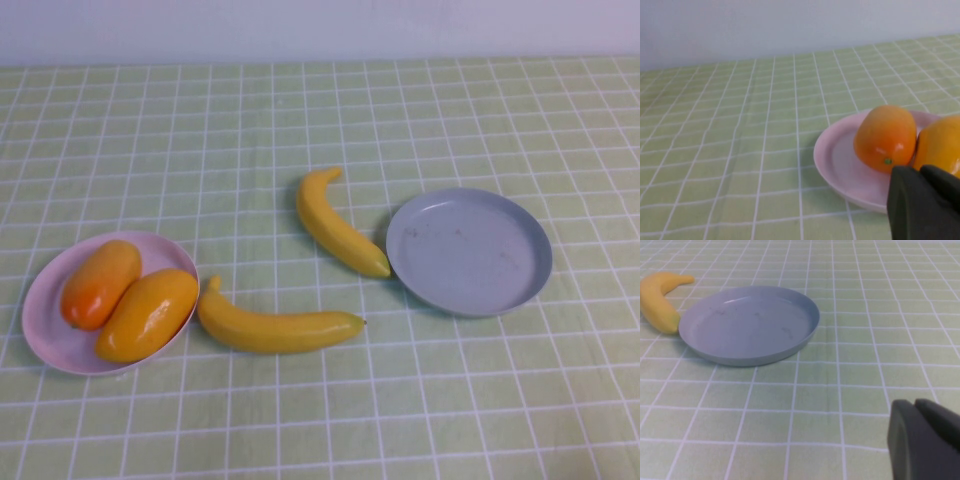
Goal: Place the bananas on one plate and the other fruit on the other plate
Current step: Put another type of fruit in the right plate
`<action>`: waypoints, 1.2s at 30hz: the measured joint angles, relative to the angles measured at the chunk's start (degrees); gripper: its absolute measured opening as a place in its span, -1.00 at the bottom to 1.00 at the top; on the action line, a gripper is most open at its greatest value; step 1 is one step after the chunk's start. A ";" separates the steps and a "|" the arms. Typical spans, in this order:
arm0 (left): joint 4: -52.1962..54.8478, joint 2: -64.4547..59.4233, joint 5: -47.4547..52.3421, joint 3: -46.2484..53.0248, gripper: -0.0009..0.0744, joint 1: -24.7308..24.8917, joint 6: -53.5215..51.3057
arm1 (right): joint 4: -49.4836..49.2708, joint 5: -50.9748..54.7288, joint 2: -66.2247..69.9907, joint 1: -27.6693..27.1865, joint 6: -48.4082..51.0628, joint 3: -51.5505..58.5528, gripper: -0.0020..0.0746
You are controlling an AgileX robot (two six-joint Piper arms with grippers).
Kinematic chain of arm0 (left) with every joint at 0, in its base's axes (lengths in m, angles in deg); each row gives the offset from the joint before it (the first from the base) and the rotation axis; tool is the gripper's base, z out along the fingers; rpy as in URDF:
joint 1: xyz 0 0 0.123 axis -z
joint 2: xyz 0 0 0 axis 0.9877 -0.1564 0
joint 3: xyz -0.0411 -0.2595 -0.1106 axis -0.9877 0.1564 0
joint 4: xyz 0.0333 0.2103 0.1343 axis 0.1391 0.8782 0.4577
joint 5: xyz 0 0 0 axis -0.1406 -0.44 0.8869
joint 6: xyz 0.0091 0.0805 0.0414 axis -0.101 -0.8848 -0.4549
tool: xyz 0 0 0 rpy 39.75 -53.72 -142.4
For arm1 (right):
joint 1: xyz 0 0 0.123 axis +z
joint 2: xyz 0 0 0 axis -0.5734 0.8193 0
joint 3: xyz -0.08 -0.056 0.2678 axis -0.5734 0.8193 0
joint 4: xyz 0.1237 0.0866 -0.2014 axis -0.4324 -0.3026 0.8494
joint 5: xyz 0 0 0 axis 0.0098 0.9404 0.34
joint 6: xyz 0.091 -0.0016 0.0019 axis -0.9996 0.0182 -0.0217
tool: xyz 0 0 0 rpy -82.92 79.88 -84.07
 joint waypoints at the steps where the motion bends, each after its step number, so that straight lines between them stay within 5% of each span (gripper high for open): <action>1: -0.11 0.00 1.51 0.00 -0.98 -0.16 0.00 | 0.00 0.00 0.00 0.00 0.00 0.00 -0.99; 6: -0.11 0.00 10.06 0.09 -0.98 -0.37 0.00 | 0.00 0.00 0.00 0.00 0.00 0.00 -0.99; 32: -0.11 0.00 10.38 0.09 -0.98 -0.37 0.00 | 0.00 -0.56 0.00 0.00 0.00 0.00 -0.99; 36: -0.11 0.00 10.38 0.09 -0.98 -0.37 0.00 | -6.56 -6.72 0.00 0.00 0.00 0.00 -0.99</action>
